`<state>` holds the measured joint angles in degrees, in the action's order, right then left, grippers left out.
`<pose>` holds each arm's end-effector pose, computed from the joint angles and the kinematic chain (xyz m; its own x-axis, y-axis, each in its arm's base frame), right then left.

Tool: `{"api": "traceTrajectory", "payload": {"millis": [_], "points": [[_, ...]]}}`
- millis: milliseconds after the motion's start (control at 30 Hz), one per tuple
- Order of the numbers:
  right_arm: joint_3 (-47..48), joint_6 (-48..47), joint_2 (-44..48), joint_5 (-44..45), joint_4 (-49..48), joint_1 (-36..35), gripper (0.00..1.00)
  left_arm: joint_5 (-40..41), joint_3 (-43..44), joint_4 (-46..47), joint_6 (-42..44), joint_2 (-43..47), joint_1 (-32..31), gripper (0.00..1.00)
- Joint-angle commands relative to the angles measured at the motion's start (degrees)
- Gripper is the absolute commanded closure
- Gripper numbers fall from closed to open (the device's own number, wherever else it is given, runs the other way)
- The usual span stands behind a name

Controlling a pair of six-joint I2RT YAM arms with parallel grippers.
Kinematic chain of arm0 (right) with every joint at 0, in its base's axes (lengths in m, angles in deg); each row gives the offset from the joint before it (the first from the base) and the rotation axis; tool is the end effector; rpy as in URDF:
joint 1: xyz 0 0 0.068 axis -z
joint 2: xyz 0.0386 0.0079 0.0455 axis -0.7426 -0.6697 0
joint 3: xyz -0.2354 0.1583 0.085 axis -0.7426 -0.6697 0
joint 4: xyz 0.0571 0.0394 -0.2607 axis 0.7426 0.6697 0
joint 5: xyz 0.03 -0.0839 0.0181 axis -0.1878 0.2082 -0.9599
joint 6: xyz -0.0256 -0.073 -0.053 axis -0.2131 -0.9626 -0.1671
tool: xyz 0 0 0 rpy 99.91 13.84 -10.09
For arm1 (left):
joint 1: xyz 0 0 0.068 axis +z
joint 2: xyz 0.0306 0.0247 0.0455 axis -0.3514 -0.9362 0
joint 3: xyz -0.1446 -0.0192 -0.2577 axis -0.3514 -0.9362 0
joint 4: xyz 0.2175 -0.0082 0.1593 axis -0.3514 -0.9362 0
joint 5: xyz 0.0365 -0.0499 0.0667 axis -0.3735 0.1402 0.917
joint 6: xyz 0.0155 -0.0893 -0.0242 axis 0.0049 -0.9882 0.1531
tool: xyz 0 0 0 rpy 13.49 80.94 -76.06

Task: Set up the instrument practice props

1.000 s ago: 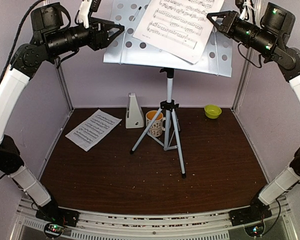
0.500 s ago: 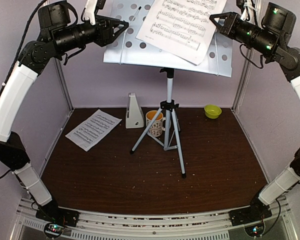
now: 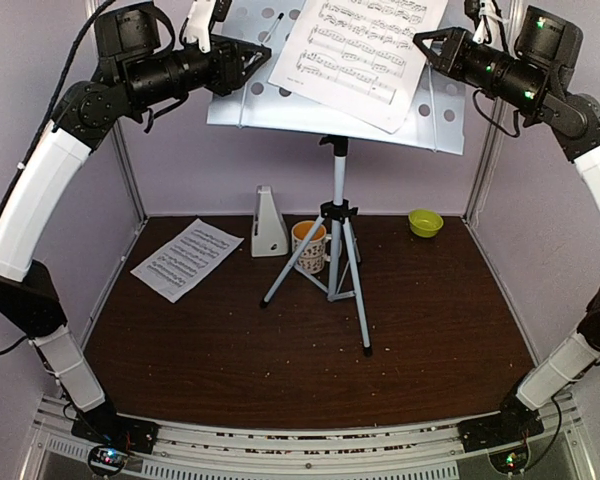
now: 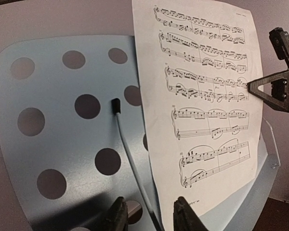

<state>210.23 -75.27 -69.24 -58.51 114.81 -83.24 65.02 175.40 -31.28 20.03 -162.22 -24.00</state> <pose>0.2527 0.1881 0.6364 -0.0190 0.2794 -0.9600 -0.6616 0.7164 0.2216 0.2727 -0.2738 0.6153 0.0707 -0.0630 -0.9955 0.7307 0.6826 0.0087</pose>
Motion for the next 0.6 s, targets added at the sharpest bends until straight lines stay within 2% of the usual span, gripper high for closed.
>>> {"api": "traceTrajectory", "payload": {"millis": [0,200,233,567], "points": [[1.0,-0.1,-0.6,0.6,-1.5,-0.6,1.00,3.2,1.7,2.0,0.4,-1.0,0.1,0.70],[1.2,-1.6,-1.0,2.5,-1.7,-1.5,1.00,4.8,1.1,3.4,-0.2,-0.7,-0.2,0.98],[1.2,-1.9,-1.1,3.0,-1.7,-1.6,1.00,5.5,0.5,4.0,-0.1,-0.4,-0.4,1.00],[1.6,-4.1,-1.7,5.1,-2.2,-2.9,1.00,11.9,-15.5,21.4,1.1,7.2,-3.9,1.00]]}}
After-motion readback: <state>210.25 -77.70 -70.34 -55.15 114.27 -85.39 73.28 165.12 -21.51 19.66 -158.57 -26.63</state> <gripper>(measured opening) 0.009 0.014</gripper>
